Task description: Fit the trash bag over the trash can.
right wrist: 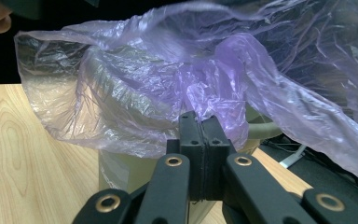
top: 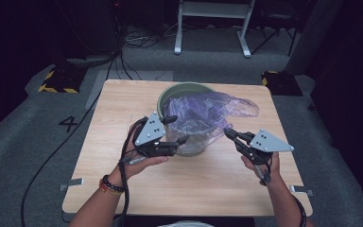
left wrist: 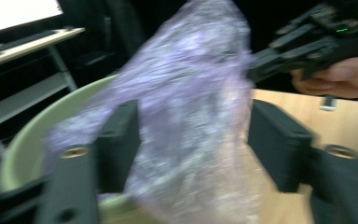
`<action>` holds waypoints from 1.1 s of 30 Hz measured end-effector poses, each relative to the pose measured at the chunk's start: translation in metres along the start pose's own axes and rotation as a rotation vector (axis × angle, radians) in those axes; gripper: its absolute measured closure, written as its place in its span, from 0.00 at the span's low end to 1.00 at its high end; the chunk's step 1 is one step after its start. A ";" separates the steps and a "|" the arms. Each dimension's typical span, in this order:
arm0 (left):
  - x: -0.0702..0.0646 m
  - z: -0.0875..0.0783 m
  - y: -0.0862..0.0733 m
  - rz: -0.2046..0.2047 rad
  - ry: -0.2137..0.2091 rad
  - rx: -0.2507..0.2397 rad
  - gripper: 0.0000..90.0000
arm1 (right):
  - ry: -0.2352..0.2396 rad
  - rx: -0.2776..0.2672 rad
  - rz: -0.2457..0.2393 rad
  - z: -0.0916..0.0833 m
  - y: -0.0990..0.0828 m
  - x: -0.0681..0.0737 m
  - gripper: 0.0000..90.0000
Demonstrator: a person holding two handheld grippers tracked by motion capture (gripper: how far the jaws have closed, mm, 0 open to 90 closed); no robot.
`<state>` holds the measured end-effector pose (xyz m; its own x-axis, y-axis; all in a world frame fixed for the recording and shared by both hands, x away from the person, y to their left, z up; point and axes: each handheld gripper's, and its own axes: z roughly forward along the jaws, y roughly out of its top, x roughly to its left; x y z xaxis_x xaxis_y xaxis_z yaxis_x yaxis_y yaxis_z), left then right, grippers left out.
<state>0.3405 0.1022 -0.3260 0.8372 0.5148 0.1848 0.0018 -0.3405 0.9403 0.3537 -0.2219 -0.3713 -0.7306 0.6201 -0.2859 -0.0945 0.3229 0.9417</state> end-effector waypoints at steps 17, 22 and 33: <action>0.016 0.024 -0.001 0.027 0.092 0.104 0.79 | 0.017 -0.020 -0.017 -0.004 0.003 0.003 1.00; 0.021 0.018 -0.002 0.041 0.120 0.080 0.99 | 0.016 -0.015 -0.019 -0.005 0.003 0.002 1.00; 0.045 -0.003 -0.019 -0.048 0.170 0.045 1.00 | 0.001 0.024 0.010 -0.006 -0.006 -0.003 1.00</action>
<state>0.3758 0.1343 -0.3345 0.7307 0.6559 0.1893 0.0673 -0.3452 0.9361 0.3525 -0.2302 -0.3753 -0.7324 0.6225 -0.2758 -0.0705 0.3336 0.9401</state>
